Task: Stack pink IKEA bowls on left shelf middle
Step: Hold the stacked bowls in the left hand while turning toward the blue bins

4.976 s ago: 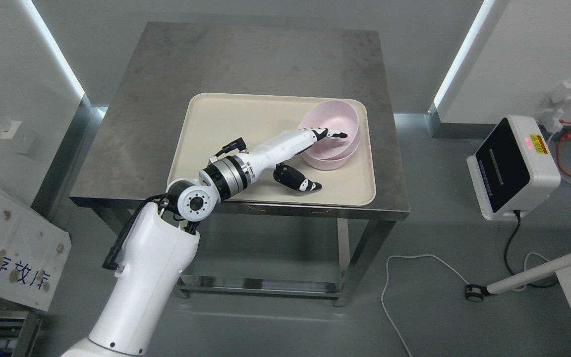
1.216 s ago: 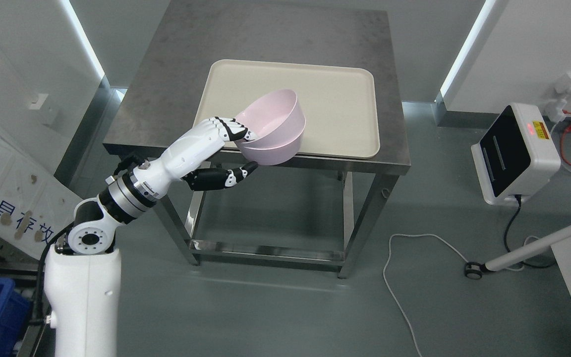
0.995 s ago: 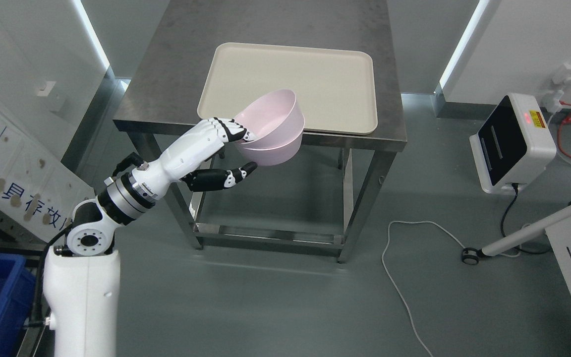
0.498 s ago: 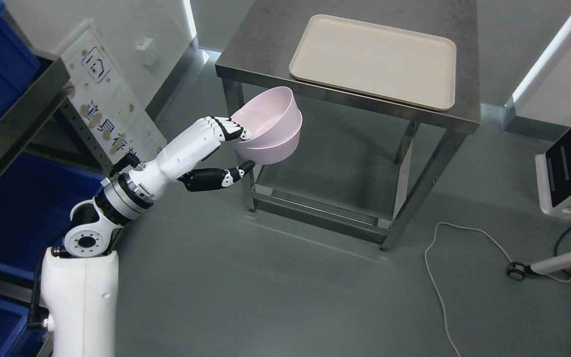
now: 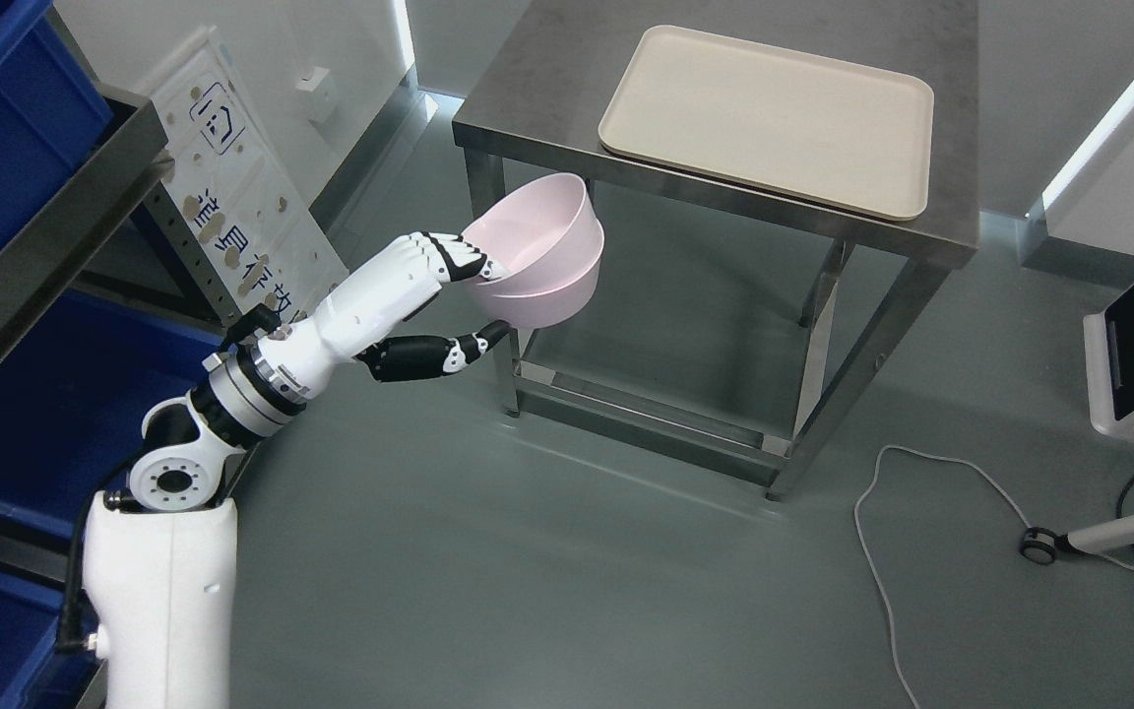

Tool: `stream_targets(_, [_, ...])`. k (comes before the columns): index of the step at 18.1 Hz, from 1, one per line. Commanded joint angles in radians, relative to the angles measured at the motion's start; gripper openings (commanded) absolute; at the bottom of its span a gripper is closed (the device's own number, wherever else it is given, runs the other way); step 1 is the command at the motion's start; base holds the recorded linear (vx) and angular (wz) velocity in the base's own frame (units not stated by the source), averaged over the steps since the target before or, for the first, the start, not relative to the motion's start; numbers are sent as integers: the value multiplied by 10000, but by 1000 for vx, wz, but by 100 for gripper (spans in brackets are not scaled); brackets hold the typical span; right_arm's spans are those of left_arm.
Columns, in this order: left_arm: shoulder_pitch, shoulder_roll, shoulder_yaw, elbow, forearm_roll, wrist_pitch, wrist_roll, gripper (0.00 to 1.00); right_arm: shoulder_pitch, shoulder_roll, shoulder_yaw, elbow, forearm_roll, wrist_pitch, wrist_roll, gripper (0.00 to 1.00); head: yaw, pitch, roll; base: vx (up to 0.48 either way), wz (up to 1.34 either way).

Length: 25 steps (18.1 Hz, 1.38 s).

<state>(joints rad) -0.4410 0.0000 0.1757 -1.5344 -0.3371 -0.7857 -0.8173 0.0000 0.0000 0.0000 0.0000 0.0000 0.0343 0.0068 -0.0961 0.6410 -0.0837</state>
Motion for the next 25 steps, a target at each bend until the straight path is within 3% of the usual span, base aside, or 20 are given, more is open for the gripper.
stream_targets(1, [-8, 174, -162, -26, -4, 3, -3, 4, 292, -175, -107, -337, 0, -5, -7, 100, 0, 0, 0, 21, -28])
stream_targets(25, [99, 174, -284, -11, -4, 3, -3, 5, 292, -175, -107, -337, 0, -5, -7, 100, 0, 0, 0, 5, -4])
